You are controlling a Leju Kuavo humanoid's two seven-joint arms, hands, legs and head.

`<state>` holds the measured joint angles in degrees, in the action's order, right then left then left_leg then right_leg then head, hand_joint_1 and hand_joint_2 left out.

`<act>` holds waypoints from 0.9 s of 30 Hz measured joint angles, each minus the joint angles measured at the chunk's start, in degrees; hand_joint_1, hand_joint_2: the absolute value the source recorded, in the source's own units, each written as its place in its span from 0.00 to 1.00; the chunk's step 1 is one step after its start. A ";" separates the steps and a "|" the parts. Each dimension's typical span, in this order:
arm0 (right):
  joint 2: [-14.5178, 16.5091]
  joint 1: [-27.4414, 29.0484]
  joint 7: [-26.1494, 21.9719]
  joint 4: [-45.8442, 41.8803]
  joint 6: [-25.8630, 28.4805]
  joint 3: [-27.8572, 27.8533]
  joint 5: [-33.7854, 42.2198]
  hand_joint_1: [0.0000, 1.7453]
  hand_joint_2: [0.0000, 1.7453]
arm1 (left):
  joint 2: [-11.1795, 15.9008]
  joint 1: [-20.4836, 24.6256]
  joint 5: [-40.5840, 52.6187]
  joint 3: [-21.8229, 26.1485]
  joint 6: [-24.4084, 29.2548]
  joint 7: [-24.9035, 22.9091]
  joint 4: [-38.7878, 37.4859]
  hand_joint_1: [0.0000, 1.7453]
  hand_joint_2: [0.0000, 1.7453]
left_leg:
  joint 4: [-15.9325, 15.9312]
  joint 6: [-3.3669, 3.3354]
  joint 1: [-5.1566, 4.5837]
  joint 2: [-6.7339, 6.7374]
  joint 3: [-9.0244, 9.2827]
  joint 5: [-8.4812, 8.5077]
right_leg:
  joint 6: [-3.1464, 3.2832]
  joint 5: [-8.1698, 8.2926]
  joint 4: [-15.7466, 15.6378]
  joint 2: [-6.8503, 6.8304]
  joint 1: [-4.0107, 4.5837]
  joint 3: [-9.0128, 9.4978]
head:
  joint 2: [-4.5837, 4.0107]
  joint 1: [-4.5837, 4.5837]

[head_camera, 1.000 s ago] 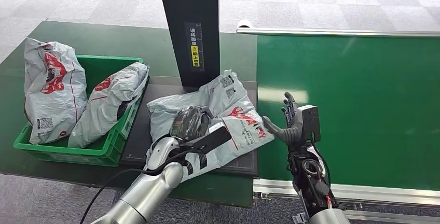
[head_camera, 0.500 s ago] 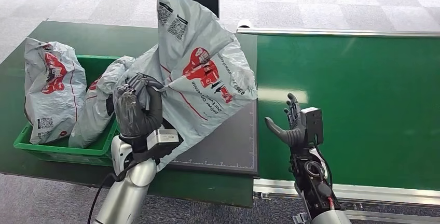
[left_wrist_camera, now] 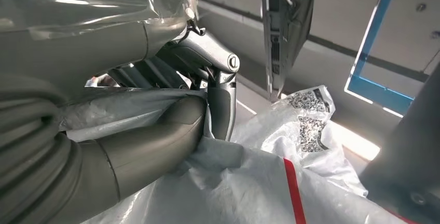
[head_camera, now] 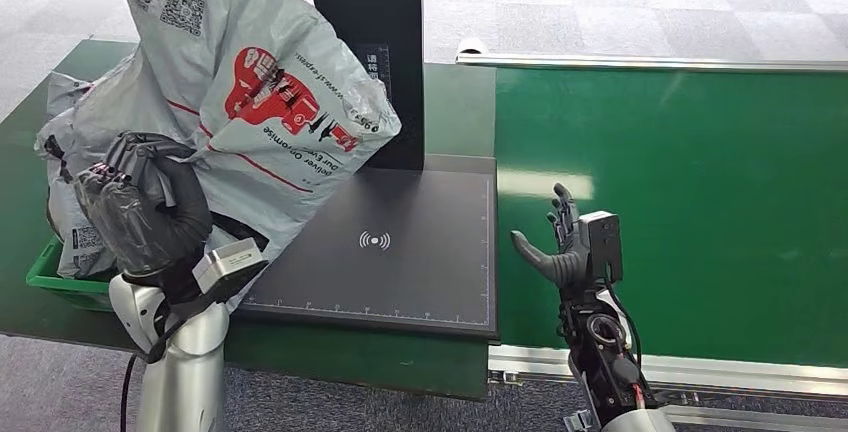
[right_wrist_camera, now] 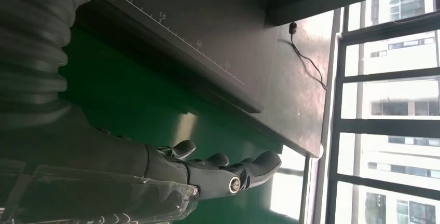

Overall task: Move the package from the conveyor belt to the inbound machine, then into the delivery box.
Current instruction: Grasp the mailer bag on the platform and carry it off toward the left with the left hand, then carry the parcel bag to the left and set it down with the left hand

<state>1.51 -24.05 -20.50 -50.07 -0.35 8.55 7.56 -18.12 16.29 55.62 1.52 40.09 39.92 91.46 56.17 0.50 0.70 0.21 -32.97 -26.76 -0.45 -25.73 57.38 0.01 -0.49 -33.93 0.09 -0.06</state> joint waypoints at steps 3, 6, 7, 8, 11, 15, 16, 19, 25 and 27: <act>0.00 0.39 0.01 -0.37 0.04 0.10 -0.01 0.00 1.00 | -0.07 1.19 0.16 2.52 -0.01 0.09 0.29 1.00 1.00 | 0.01 0.00 0.00 -0.01 0.01 0.00 | 0.00 0.00 0.00 0.00 0.00 0.00 | 0.00 0.00; 0.00 0.97 0.08 -1.01 0.13 0.15 -0.06 0.00 1.00 | -0.10 2.78 -4.19 3.90 -0.02 0.05 -0.17 1.00 1.00 | 0.01 0.00 0.00 -0.02 0.02 0.00 | 0.00 0.00 0.00 0.00 0.00 0.01 | 0.00 0.01; 0.00 1.05 0.10 -1.11 0.13 0.15 -0.08 0.00 1.00 | -0.10 2.99 -5.09 3.96 -0.02 0.04 -0.27 1.00 1.00 | 0.01 0.00 0.00 -0.03 0.02 0.00 | 0.00 0.00 0.00 0.00 0.00 0.01 | 0.00 0.01; 0.00 1.07 0.11 -1.13 0.13 0.15 -0.09 0.00 1.00 | -0.10 3.04 -5.32 3.97 -0.02 0.03 -0.29 1.00 1.00 | 0.01 0.00 0.00 -0.03 0.02 0.00 | 0.00 0.00 0.00 0.00 0.00 0.01 | 0.00 0.02; -0.01 1.62 0.51 -1.74 0.16 0.15 -0.52 0.00 1.00 | -0.41 4.47 -3.25 5.80 -0.02 -0.18 0.25 1.00 1.00 | 0.00 0.00 0.00 -0.01 0.01 0.00 | 0.00 0.00 0.00 0.00 0.00 0.01 | 0.00 0.01; 0.03 2.16 1.31 -2.64 0.10 0.17 -1.21 0.00 1.00 | -0.97 8.25 12.29 12.21 -0.02 -7.95 -0.01 1.00 1.00 | 0.00 0.00 0.00 -0.01 0.01 0.00 | 0.00 0.00 0.00 0.00 0.00 0.01 | 0.00 0.00; 0.08 2.16 1.48 -2.78 0.00 0.21 -1.30 0.00 1.00 | -0.71 9.17 16.32 13.41 -0.03 -11.61 -0.97 1.00 1.00 | 0.00 0.00 0.00 -0.01 0.01 0.00 | 0.00 0.00 0.00 0.00 0.00 0.01 | 0.00 -0.01; 0.31 2.09 2.08 -3.09 -0.57 0.44 -1.54 0.00 1.00 | 2.10 12.26 26.88 15.30 -0.09 -27.69 -7.38 1.00 1.00 | -0.01 0.01 0.00 0.03 0.05 0.04 | 0.01 0.01 0.00 0.00 0.01 0.03 | 0.00 -0.01; 0.64 0.90 2.76 -3.01 -2.24 1.63 -1.77 0.00 1.00 | 11.30 17.94 31.66 14.28 -1.09 -49.65 -28.01 1.00 1.00 | -0.01 0.07 0.04 0.11 0.05 0.12 | 0.13 0.09 0.06 0.03 0.06 -0.01 | 0.00 -0.01; 0.80 0.28 2.81 -2.82 -2.61 2.02 -1.78 0.00 1.00 | 13.76 19.42 31.70 13.63 -1.92 -52.25 -33.99 1.00 1.00 | -0.01 0.08 0.03 0.12 0.04 0.13 | 0.12 0.09 0.07 0.03 0.05 -0.01 | 0.00 -0.01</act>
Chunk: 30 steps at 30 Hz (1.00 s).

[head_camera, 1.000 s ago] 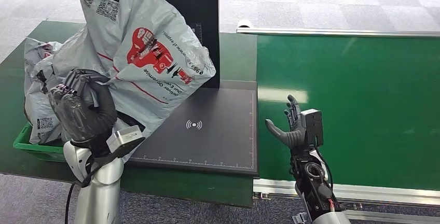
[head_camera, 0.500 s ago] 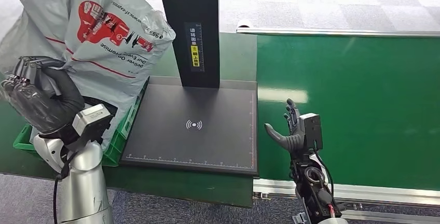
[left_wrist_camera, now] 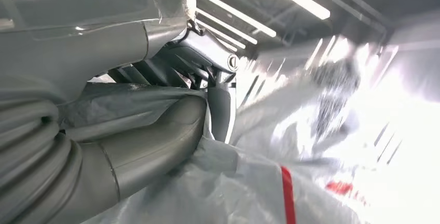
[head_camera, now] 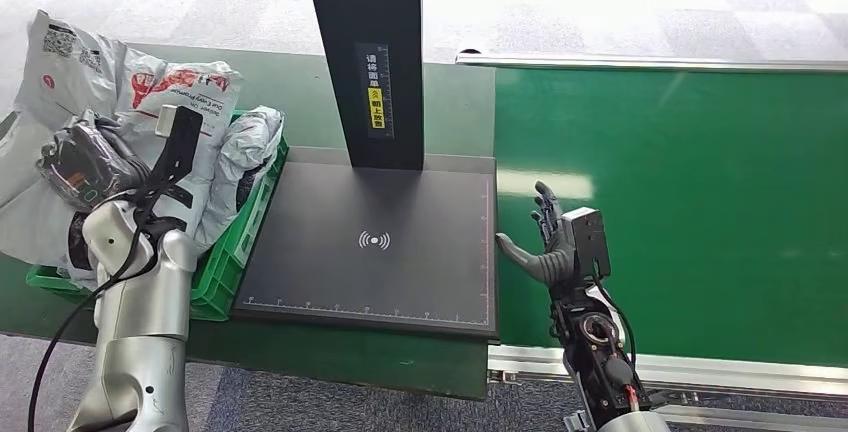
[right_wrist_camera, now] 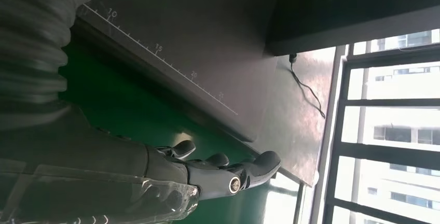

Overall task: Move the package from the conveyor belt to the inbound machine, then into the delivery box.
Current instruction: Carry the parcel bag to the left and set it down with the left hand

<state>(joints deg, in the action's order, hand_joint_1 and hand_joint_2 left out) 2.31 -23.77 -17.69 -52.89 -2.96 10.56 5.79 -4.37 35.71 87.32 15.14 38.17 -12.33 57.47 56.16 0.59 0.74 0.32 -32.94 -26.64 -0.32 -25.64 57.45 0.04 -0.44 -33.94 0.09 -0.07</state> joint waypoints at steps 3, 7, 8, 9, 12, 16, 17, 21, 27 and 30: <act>0.24 -0.77 0.03 0.42 -0.67 0.53 -0.17 0.00 1.00 | 2.80 1.78 0.01 -0.96 -1.96 -2.92 -7.54 1.00 1.00 | 0.00 0.00 -0.01 0.01 -0.01 0.00 | 0.00 0.00 0.00 0.01 -0.01 -0.01 | 0.00 0.00; 0.58 -1.67 0.08 1.03 -1.20 1.09 -0.41 0.00 1.00 | 5.23 3.29 -0.08 -1.68 -3.70 -3.73 -15.02 1.00 1.00 | 0.00 0.00 -0.01 0.00 -0.01 -0.01 | 0.00 0.00 0.00 0.00 -0.01 -0.02 | 0.00 0.01; 0.64 -1.90 0.10 1.21 -1.37 1.17 -0.49 0.00 1.00 | 5.62 3.50 -0.11 -1.81 -3.91 -3.58 -16.42 1.00 1.00 | 0.00 0.00 -0.01 -0.01 -0.01 -0.01 | 0.00 0.00 0.00 0.00 -0.01 -0.02 | 0.00 0.01; 0.69 -2.12 0.12 1.40 -1.53 1.22 -0.58 0.00 1.00 | 5.96 3.64 -0.14 -1.91 -4.06 -3.43 -17.64 0.84 1.00 | 0.00 0.00 -0.01 -0.01 -0.01 -0.01 | 0.00 0.00 0.00 0.00 -0.01 -0.02 | 0.00 0.01; 0.75 -2.69 0.12 1.90 -1.86 1.44 -0.79 0.00 1.00 | 6.59 3.90 -0.20 -2.02 -4.20 -3.30 -19.95 0.19 1.00 | 0.00 0.00 -0.01 -0.01 -0.01 -0.01 | 0.00 0.00 0.00 0.00 0.00 -0.01 | 0.00 0.01; 0.84 -3.06 0.12 2.36 -2.26 1.83 -0.97 0.00 1.00 | 7.08 4.10 -0.40 -2.09 -2.50 -3.73 -21.33 0.00 1.00 | 0.00 0.00 -0.01 -0.02 -0.01 0.00 | 0.00 0.00 0.00 0.00 0.00 0.00 | 0.00 0.00; 0.88 -3.10 0.12 2.39 -2.33 1.91 -1.01 0.00 1.00 | 7.17 4.06 -0.67 -2.09 -1.40 -3.37 -21.37 0.00 1.00 | 0.00 0.00 0.00 -0.03 -0.01 0.00 | 0.00 0.00 0.00 0.00 0.00 0.00 | 0.00 0.00; 0.99 -3.20 0.12 2.43 -2.47 2.16 -0.85 0.00 1.00 | 7.30 2.02 -3.15 -1.58 1.60 1.62 -16.25 0.00 1.00 | 0.00 0.01 0.00 0.00 -0.01 -0.01 | 0.00 0.00 0.00 0.00 0.00 -0.02 | 0.00 0.00; 1.01 -3.21 0.27 2.43 -2.73 2.48 -0.09 0.00 1.00 | 6.15 -1.27 -6.21 1.89 1.96 10.73 -4.05 0.00 1.00 | 0.00 0.01 -0.01 -0.01 -0.03 -0.01 | 0.00 -0.02 0.00 0.00 -0.01 -0.03 | 0.00 0.00; 1.00 -3.20 0.22 2.43 -2.65 2.60 -0.03 0.00 1.00 | 3.36 -1.80 -10.20 6.22 1.98 23.47 2.08 0.00 1.00 | 0.00 0.00 -0.01 -0.02 -0.03 -0.01 | -0.01 -0.02 0.00 -0.01 -0.01 -0.02 | 0.00 -0.01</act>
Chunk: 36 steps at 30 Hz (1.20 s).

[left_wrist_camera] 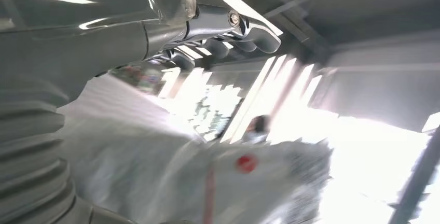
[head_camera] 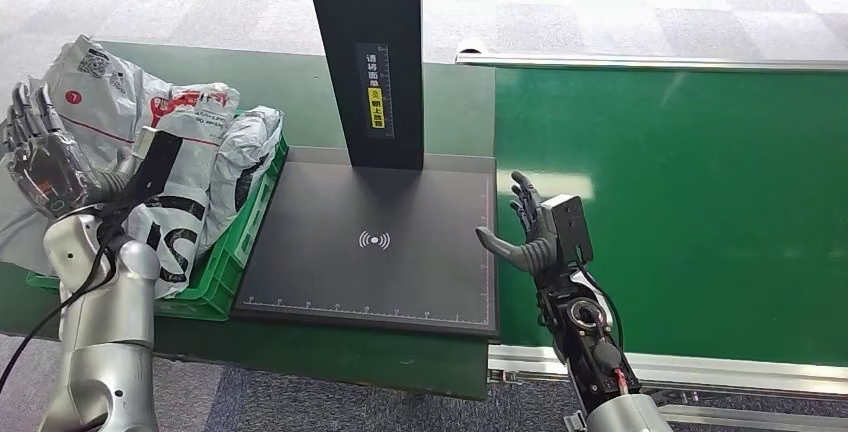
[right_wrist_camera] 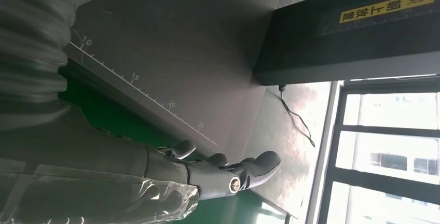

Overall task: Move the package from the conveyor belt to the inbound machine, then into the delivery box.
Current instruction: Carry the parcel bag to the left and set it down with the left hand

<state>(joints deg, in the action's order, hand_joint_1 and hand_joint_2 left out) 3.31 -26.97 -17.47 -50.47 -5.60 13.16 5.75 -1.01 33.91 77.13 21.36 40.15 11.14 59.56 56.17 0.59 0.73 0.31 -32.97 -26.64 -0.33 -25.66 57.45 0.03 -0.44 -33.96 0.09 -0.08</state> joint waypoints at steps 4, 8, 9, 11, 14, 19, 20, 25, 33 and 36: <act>0.06 0.12 -0.35 0.00 0.21 0.11 0.04 0.00 1.00 | -6.19 0.85 -4.98 9.42 0.04 19.35 7.90 0.00 1.00 | 0.01 0.00 -0.01 0.02 0.00 0.00 | 0.00 0.01 0.00 0.01 -0.01 0.00 | 0.00 0.01; 0.00 0.51 -1.14 -0.05 0.75 0.11 -0.01 0.00 1.00 | -11.07 1.33 -11.74 15.26 0.04 26.11 12.97 0.00 1.00 | 0.01 0.00 0.00 -0.03 0.01 0.00 | 0.00 0.01 -0.01 0.00 -0.01 0.00 | 0.00 0.02; -0.02 0.68 -1.48 -0.14 0.88 0.10 -0.05 0.00 1.00 | -11.94 1.16 -14.60 15.74 0.04 27.07 13.94 0.00 1.00 | 0.01 0.00 0.00 -0.04 0.01 0.00 | 0.00 0.01 -0.01 0.00 0.00 0.00 | 0.00 0.02; -0.09 1.14 -2.16 -0.54 1.03 0.07 -0.15 0.00 1.00 | -13.42 0.36 -20.19 15.49 0.04 28.30 16.00 0.00 1.00 | 0.01 0.00 0.00 -0.04 0.01 -0.01 | 0.00 0.01 -0.01 0.00 0.00 -0.01 | 0.00 0.01; -0.22 1.82 -2.99 -1.56 1.10 -0.08 -0.34 0.00 1.00 | -14.87 -2.02 -25.42 12.34 0.04 28.78 19.36 0.00 1.00 | 0.00 0.00 0.00 -0.01 0.01 -0.01 | 0.00 0.00 -0.01 0.00 0.00 -0.02 | 0.00 0.01; -0.73 2.61 -3.63 -3.92 0.85 -0.44 -0.18 0.00 1.00 | -13.88 -7.68 -46.22 -1.59 -1.66 28.02 22.99 0.00 1.00 | 0.01 -0.01 -0.01 -0.07 0.00 -0.02 | -0.01 0.00 -0.02 -0.01 -0.01 0.01 | 0.00 0.01; -0.97 2.72 -3.70 -4.35 0.66 -0.54 0.00 0.00 1.00 | -13.04 -8.83 -51.31 -5.27 -3.02 27.84 24.03 0.00 1.00 | 0.01 -0.01 -0.01 -0.07 -0.01 -0.02 | -0.01 0.00 -0.02 -0.01 -0.01 0.01 | 0.00 0.01; -2.24 2.97 -3.90 -5.72 -0.22 -0.91 0.91 0.00 1.00 | -8.65 -13.15 -66.25 -19.33 -11.76 28.75 29.21 0.00 1.00 | 0.01 -0.01 -0.01 -0.06 -0.01 -0.03 | -0.01 0.00 -0.02 -0.01 -0.01 0.01 | 0.00 0.02; -3.03 2.76 -4.54 -5.82 -1.37 -0.96 1.07 0.00 1.00 | -4.28 -17.49 -77.53 -31.20 -38.29 25.72 31.18 0.00 1.00 | 0.00 -0.01 -0.01 -0.05 -0.01 -0.04 | -0.01 -0.01 -0.02 -0.01 -0.01 0.01 | 0.00 0.01; -3.09 2.54 -4.76 -5.60 -1.74 -0.94 0.91 0.00 1.00 | -3.56 -17.60 -79.78 -32.86 -45.43 21.22 28.93 0.00 1.00 | 0.00 -0.01 -0.01 -0.06 0.00 -0.03 | -0.01 -0.01 -0.03 -0.01 -0.01 0.01 | 0.00 0.01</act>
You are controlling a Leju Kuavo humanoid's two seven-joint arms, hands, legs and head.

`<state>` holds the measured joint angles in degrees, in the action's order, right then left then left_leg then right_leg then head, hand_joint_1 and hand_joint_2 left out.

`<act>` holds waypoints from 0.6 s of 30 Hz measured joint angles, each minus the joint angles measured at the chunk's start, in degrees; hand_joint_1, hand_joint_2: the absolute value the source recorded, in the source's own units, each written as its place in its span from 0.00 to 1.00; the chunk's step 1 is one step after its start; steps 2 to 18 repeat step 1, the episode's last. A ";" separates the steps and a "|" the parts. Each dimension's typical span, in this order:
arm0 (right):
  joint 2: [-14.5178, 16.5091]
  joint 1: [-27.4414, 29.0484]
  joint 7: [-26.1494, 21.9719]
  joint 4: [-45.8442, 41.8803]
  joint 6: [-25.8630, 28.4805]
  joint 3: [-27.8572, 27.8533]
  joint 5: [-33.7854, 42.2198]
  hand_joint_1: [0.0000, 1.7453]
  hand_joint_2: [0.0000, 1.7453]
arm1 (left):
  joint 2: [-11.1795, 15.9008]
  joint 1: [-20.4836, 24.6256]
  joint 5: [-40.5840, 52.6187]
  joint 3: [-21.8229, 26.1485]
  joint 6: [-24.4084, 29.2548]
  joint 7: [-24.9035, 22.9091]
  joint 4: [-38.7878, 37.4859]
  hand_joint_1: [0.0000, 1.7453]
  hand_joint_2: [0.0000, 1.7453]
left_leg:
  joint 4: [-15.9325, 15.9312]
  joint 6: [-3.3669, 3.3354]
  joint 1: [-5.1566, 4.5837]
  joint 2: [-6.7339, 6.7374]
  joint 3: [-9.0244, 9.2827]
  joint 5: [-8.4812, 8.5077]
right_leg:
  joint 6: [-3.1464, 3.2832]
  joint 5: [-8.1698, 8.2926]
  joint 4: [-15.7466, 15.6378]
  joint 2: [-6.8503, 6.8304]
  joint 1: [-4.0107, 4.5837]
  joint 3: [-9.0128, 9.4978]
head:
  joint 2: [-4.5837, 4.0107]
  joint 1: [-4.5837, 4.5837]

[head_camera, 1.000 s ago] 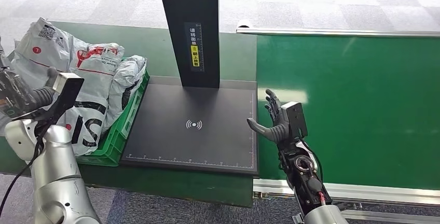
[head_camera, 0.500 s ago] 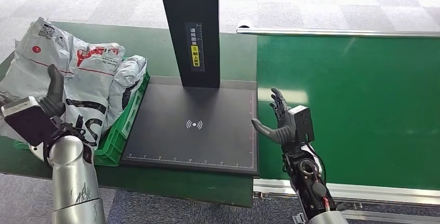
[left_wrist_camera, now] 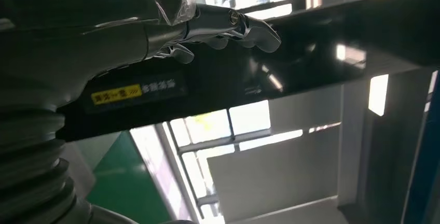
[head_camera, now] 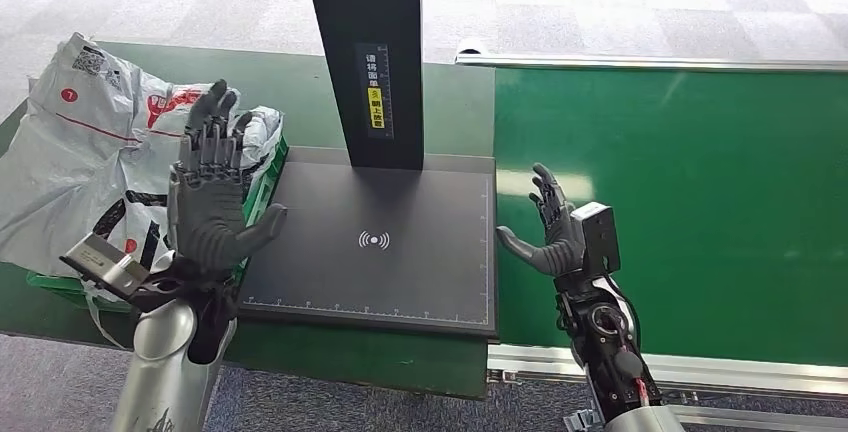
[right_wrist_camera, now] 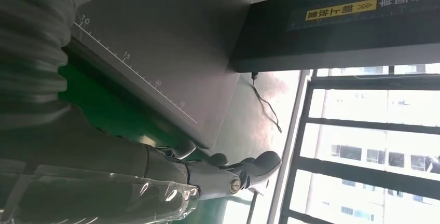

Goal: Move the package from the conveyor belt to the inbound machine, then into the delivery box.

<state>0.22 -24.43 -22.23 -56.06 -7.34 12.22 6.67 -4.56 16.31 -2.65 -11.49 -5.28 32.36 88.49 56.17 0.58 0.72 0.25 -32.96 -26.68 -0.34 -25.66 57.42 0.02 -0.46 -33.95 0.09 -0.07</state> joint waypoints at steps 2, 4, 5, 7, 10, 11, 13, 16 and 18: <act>-0.01 -0.04 -0.01 0.04 -0.09 0.00 -0.03 0.00 1.00 | 0.10 0.03 -0.37 -0.21 -1.08 -0.88 -0.53 0.00 1.00 | 0.00 0.00 0.00 0.00 0.00 0.00 | 0.00 0.00 0.00 0.00 0.00 0.00 | 0.00 0.01; -0.01 -0.04 -0.01 0.04 -0.09 0.00 -0.03 0.00 1.00 | 0.10 0.03 -0.37 -0.21 -1.08 -0.88 -0.53 0.00 1.00 | 0.00 0.00 0.00 0.00 0.00 0.00 | 0.00 0.00 0.00 0.00 0.00 0.00 | 0.00 0.01; -0.01 -0.04 -0.01 0.04 -0.09 0.00 -0.03 0.00 1.00 | 0.10 0.03 -0.37 -0.21 -1.08 -0.88 -0.53 0.00 1.00 | 0.00 0.00 0.00 0.00 0.00 0.00 | 0.00 0.00 0.00 0.00 0.00 0.00 | 0.00 0.01; -0.01 -0.04 -0.01 0.04 -0.09 0.00 -0.03 0.00 1.00 | 0.10 0.03 -0.37 -0.21 -1.08 -0.88 -0.53 0.00 1.00 | 0.00 0.00 0.00 0.00 0.00 0.00 | 0.00 0.00 0.00 0.00 0.00 0.00 | 0.00 0.01; -0.01 -0.04 -0.01 0.04 -0.09 0.00 -0.03 0.00 1.00 | 0.10 0.03 -0.37 -0.21 -1.08 -0.88 -0.53 0.00 1.00 | 0.00 0.00 0.00 0.00 0.00 0.00 | 0.00 0.00 0.00 0.00 0.00 0.00 | 0.00 0.01; -0.01 -0.04 -0.01 0.04 -0.09 0.00 -0.03 0.00 1.00 | 0.10 0.03 -0.37 -0.21 -1.08 -0.88 -0.53 0.00 1.00 | 0.00 0.00 0.00 0.00 0.00 0.00 | 0.00 0.00 0.00 0.00 0.00 0.00 | 0.00 0.01; -0.01 -0.04 -0.01 0.04 -0.09 0.00 -0.03 0.00 1.00 | 0.10 0.03 -0.37 -0.21 -1.08 -0.88 -0.53 0.00 1.00 | 0.00 0.00 0.00 0.00 0.00 0.00 | 0.00 0.00 0.00 0.00 0.00 0.00 | 0.00 0.01; -0.01 -0.04 -0.01 0.04 -0.09 0.00 -0.03 0.00 1.00 | 0.10 0.03 -0.37 -0.21 -1.08 -0.88 -0.53 0.00 1.00 | 0.00 0.00 0.00 0.00 0.00 0.00 | 0.00 0.00 0.00 0.00 0.00 0.00 | 0.00 0.01; -0.01 -0.04 -0.01 0.04 -0.09 0.00 -0.03 0.00 1.00 | 0.10 0.03 -0.37 -0.21 -1.08 -0.88 -0.53 0.00 1.00 | 0.00 0.00 0.00 0.00 0.00 0.00 | 0.00 0.00 0.00 0.00 0.00 0.00 | 0.00 0.01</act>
